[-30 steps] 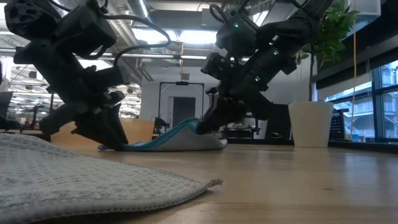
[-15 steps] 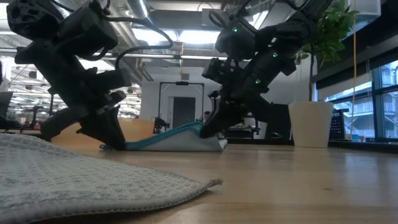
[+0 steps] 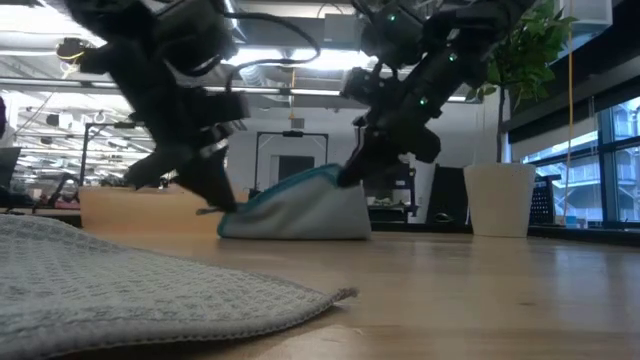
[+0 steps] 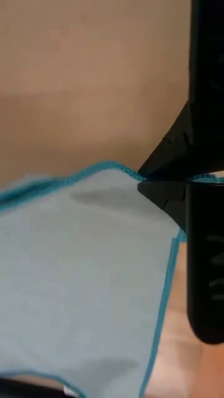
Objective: Roll microfiber towels into tight, uniform cylinder then place into a basket
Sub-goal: Fold the blue microfiber cloth
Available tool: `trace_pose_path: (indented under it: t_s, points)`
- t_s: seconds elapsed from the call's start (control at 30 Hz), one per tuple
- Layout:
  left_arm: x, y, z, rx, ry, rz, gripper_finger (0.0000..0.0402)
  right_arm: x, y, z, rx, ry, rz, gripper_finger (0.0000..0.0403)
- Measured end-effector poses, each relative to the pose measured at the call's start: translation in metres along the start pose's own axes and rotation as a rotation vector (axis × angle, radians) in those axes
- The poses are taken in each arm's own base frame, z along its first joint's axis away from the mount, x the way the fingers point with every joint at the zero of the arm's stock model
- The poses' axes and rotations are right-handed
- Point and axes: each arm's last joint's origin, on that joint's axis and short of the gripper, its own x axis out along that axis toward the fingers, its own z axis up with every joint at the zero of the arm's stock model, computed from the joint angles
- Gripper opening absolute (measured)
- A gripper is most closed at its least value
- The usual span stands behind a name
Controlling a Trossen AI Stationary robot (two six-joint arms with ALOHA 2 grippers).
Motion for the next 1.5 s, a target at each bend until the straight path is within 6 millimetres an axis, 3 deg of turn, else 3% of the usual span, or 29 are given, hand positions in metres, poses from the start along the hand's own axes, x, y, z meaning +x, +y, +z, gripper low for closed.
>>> trace_pose_path:
  t_s: [0.37,0.63,0.77,0.93,1.5]
  points:
    - [0.002,0.057,0.033,-0.098,-0.019,0.158,0.0000,-0.001,-0.029,-0.017,0.038,0.159,-0.228,0.0007]
    - [0.012,0.102,0.024,-0.224,0.021,0.242,0.0000,-0.002,-0.061,-0.030,0.106,0.182,-0.295,0.0007]
    - [0.016,0.113,0.019,-0.258,0.025,0.203,0.0000,-0.002,-0.070,-0.034,0.138,0.177,-0.272,0.0007]
    - [0.016,0.104,0.020,-0.237,0.006,0.048,0.0000,-0.001,-0.061,-0.034,0.128,0.165,-0.159,0.0007]
    - [-0.011,0.018,0.030,-0.073,0.042,-0.144,0.0000,-0.004,0.012,-0.011,0.078,0.134,0.060,0.0007]
